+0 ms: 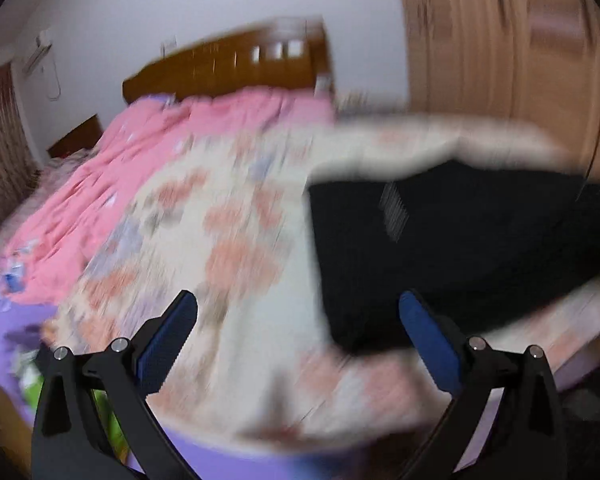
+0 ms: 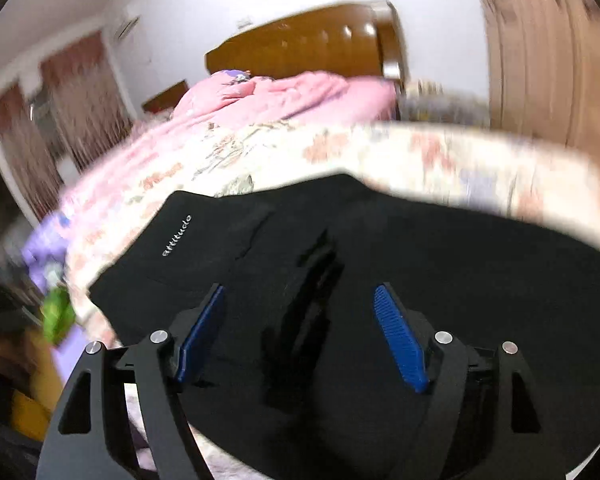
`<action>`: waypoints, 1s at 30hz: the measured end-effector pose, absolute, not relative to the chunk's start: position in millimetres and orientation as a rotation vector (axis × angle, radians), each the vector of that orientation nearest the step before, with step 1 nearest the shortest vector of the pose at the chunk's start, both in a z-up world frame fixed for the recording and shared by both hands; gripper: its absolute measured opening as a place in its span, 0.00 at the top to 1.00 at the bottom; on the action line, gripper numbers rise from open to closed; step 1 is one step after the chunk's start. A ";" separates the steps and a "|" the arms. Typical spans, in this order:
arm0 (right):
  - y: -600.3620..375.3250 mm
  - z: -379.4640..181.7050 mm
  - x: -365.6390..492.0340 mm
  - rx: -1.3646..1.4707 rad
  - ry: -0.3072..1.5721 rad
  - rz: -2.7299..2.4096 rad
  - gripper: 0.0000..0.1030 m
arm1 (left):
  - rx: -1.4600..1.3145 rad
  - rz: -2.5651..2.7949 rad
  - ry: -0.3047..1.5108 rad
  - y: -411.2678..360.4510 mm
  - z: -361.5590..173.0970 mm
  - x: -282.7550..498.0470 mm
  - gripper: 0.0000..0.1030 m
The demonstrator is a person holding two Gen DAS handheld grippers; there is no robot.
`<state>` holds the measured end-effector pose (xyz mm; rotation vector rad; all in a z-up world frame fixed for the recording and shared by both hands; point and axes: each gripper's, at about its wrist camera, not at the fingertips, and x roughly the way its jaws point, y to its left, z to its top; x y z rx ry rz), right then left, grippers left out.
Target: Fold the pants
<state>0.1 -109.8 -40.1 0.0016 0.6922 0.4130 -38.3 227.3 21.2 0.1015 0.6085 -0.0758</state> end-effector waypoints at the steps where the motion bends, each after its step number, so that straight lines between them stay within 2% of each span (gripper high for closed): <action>1: -100.3 -39.5 3.4 -0.025 0.683 0.437 0.27 | 0.062 -0.097 0.578 223.1 32.3 -32.1 0.02; 4: -61.4 -44.0 12.4 -0.123 0.686 0.507 0.27 | -0.069 -0.253 0.567 199.4 42.0 8.6 0.02; 9: -39.9 -76.7 2.0 -0.307 0.773 0.510 0.28 | -0.101 -0.305 0.785 163.8 -19.0 82.5 0.02; 12: -68.2 -95.8 3.3 -0.150 0.820 0.551 0.26 | 0.013 -0.186 0.928 163.3 -66.3 98.8 0.04; 14: -71.1 -98.4 4.0 -0.143 0.809 0.567 0.24 | 0.035 -0.197 0.895 162.7 -68.3 93.3 0.03; 20: -71.9 -96.3 2.2 -0.130 0.803 0.597 0.21 | 0.038 -0.187 0.884 165.7 -69.0 95.2 0.01; 23: -64.9 -88.9 0.6 -0.157 0.827 0.560 0.20 | 0.037 -0.133 0.939 164.9 -62.7 97.8 0.03; 27: -57.3 -69.1 -2.3 -0.184 0.769 0.522 0.19 | 0.076 -0.154 0.837 147.4 -3.8 95.9 0.02; 30: -55.8 -57.9 2.8 -0.134 0.749 0.556 0.19 | 0.063 -0.209 0.806 141.9 13.7 130.2 0.02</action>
